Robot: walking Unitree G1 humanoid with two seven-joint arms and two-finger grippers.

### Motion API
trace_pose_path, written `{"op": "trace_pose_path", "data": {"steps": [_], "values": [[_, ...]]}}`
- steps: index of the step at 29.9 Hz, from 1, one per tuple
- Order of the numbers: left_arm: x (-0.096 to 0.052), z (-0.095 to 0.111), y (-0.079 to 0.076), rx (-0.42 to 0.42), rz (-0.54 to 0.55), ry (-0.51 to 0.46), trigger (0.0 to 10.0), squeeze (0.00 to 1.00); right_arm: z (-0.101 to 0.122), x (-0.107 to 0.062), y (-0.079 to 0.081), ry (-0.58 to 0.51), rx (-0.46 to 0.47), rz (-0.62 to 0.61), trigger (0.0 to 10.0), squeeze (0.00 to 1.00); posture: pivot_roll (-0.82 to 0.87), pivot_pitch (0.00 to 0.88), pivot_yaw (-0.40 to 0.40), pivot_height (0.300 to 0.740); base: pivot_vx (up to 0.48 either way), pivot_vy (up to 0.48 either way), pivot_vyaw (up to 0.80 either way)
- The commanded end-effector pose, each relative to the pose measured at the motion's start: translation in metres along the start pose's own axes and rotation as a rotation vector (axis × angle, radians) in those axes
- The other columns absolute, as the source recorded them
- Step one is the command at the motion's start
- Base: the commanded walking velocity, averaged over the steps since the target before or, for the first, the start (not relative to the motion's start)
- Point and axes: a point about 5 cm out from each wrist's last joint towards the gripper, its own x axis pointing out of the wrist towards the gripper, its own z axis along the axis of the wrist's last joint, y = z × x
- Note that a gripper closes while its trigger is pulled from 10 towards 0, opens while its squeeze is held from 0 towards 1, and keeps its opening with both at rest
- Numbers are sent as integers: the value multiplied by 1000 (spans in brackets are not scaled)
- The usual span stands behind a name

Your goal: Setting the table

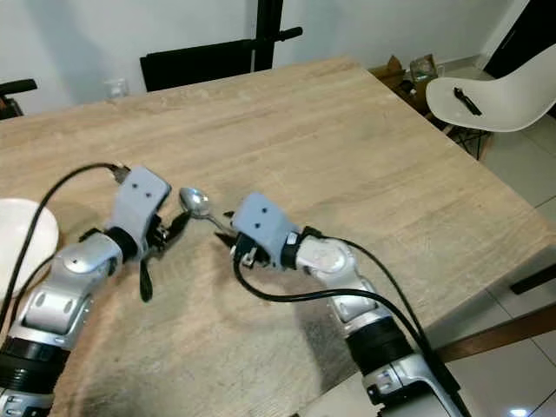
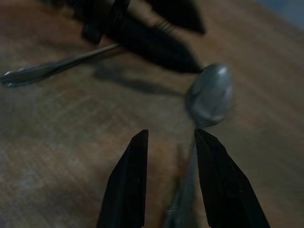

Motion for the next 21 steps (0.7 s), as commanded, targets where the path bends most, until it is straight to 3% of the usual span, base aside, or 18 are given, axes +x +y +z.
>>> {"op": "trace_pose_path", "data": {"steps": [1,8,13,14,15,16,17,18,19,20,21], "values": [[-5,-5,0,-14,-9,22,10000,0,-2,3,3,1,10,45,10000,0,-34,96,12,740,0,0,0],[-16,0,12,-31,32,13,10000,0,-19,9,12,76,-33,121,10000,0,-30,100,14,740,0,0,0],[-21,10,19,-48,55,-9,10000,0,-32,9,19,132,-14,199,10000,0,-30,100,14,740,0,0,0],[-21,11,20,-48,59,-11,10000,0,-35,8,21,149,-5,219,8549,0,-17,101,11,740,0,0,0],[-22,12,20,-47,61,-11,10000,0,-38,7,23,160,3,233,8549,0,-17,101,11,740,0,0,0],[-22,12,21,-47,63,-12,10000,0,-40,7,24,174,12,248,4941,0,-17,101,11,740,0,0,0],[-23,13,22,-48,65,-11,10000,0,-43,6,26,185,21,267,4235,0,-17,101,11,740,0,0,0],[-23,13,22,-48,65,-11,10000,0,-43,6,26,185,21,267,4235,0,-17,101,11,740,0,0,0],[-23,13,22,-49,66,-12,10000,0,-45,5,27,195,28,284,1294,0,-17,101,11,740,0,0,0],[-23,13,22,-49,68,-12,10000,0,-46,3,29,200,38,297,0,0,-17,101,11,740,0,0,0],[-23,13,22,-51,69,-10,10000,0,-48,3,29,200,45,304,0,0,-17,101,11,740,0,0,0]]}}
